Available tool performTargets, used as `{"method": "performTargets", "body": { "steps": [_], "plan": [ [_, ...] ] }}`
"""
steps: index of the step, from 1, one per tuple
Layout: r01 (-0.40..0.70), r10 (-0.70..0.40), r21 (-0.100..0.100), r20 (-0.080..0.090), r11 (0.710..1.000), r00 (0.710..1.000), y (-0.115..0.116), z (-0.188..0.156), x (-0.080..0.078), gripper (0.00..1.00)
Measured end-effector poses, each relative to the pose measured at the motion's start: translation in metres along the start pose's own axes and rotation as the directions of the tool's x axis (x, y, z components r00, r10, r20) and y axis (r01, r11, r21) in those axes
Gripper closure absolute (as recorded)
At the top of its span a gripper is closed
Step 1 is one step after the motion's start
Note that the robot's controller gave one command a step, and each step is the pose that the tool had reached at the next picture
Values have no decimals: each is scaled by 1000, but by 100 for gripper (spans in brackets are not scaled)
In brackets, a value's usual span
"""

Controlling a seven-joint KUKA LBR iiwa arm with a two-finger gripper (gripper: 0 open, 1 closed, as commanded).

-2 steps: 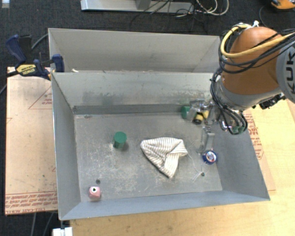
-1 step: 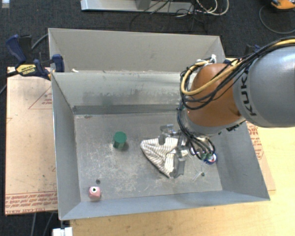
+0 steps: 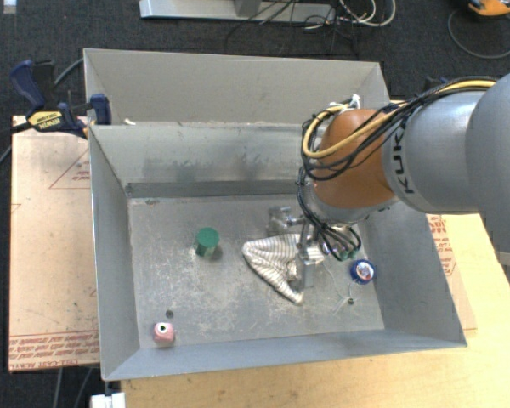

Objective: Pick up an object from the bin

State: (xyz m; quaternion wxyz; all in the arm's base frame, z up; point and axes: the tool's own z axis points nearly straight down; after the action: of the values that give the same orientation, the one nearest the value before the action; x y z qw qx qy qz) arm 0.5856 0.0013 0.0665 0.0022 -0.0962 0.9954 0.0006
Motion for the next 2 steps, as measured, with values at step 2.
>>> {"method": "performTargets", "body": {
  "steps": [2],
  "plan": [
    [201,-201,-4,-6,980,980,-2,-8,28,100]
  ]
}}
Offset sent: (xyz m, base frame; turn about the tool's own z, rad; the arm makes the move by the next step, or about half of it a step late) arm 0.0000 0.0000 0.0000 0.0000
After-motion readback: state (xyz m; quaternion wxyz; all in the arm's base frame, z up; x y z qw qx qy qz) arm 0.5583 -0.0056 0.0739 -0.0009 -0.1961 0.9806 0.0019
